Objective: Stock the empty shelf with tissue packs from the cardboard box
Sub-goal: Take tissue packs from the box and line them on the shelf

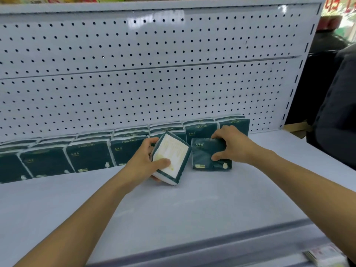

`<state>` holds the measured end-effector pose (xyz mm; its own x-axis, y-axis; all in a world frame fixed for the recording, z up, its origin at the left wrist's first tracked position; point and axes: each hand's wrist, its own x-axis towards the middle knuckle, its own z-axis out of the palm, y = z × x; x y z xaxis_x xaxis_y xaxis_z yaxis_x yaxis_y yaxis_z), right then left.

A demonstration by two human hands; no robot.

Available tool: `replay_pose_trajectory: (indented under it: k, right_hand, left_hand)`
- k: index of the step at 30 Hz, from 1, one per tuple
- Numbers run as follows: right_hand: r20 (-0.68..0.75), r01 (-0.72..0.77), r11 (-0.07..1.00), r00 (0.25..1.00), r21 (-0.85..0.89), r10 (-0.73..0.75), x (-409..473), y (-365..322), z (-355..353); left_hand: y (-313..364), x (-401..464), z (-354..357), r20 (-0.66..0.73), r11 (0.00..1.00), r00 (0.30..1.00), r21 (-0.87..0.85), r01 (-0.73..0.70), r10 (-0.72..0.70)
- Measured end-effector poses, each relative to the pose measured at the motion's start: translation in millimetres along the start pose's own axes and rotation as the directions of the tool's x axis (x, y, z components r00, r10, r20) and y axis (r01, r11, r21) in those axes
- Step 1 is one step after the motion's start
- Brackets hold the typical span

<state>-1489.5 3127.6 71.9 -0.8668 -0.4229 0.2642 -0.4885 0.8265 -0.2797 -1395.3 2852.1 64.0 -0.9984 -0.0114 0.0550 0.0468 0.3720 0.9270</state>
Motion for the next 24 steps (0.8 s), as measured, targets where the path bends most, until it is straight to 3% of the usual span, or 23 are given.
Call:
replay_pose_trajectory:
  k: [3,9,15,19,21,24]
  right_hand:
    - [-0.195,0.046,0.985,0.978,-0.165,-0.078,-1.8,7.7,8.2]
    - [-0.357,0.087,0.978,0.922,-0.190,-0.152,15.3,15.2,35.2]
    - [-0.407,0.102,0.954,0.888,-0.281,-0.214,33.1,12.6,43.9]
    - [-0.380,0.070,0.944,0.904,-0.322,-0.196,33.1,7.4,38.7]
    - [-0.389,0.139,0.946,0.886,-0.294,-0.251,25.2,2.4,34.2]
    - [-0.342,0.388,0.871,0.809,-0.301,-0.478,4.5,-12.8,26.7]
  left_hand:
    - [-0.2,-2.5,-4.3,-0.005,1.000,1.000,0.000,-0.010,0.010]
    - [0.3,-4.8,-8.2,-0.017,1.000,1.000,-0.005,-0.005,0.005]
    - [3.5,-4.3,-9.3,-0.022,1.000,1.000,-0.002,-0.009,0.009]
    - [5.3,-3.8,-8.1,-0.040,0.999,0.999,-0.032,0.002,-0.003]
    - [6.8,-2.2,-7.3,-0.044,0.997,0.999,-0.081,0.012,-0.015]
    - [12.9,1.5,-3.7,-0.049,0.974,0.996,-0.218,0.066,-0.078]
